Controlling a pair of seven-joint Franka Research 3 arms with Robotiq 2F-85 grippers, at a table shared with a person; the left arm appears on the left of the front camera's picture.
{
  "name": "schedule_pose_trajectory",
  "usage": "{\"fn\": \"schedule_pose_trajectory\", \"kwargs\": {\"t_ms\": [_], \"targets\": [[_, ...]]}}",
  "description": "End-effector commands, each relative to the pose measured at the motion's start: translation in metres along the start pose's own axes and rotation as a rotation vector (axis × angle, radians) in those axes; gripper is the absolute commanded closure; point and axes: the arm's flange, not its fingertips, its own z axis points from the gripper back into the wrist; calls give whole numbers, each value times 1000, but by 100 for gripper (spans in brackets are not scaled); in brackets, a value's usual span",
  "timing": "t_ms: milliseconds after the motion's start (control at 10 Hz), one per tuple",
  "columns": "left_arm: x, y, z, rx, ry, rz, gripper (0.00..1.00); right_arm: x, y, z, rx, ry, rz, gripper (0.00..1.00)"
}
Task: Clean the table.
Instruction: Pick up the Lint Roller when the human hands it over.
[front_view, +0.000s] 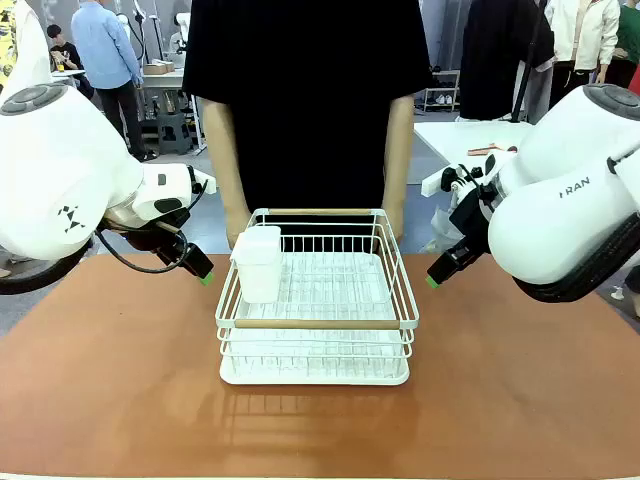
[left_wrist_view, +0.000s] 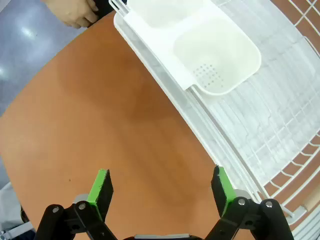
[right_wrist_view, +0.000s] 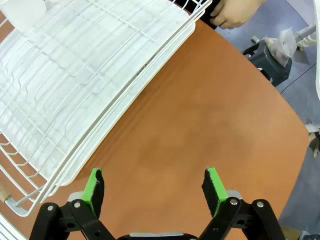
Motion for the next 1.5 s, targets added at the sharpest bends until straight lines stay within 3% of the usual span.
{"fn": "schedule_pose_trajectory", "kwargs": {"t_ms": [0, 1400], "targets": [[0, 0, 0, 0, 0, 0, 0, 0, 0, 0, 0, 0, 0, 0], [0, 0, 0, 0, 0, 0, 0, 0, 0, 0, -1, 0, 1, 0]]}}
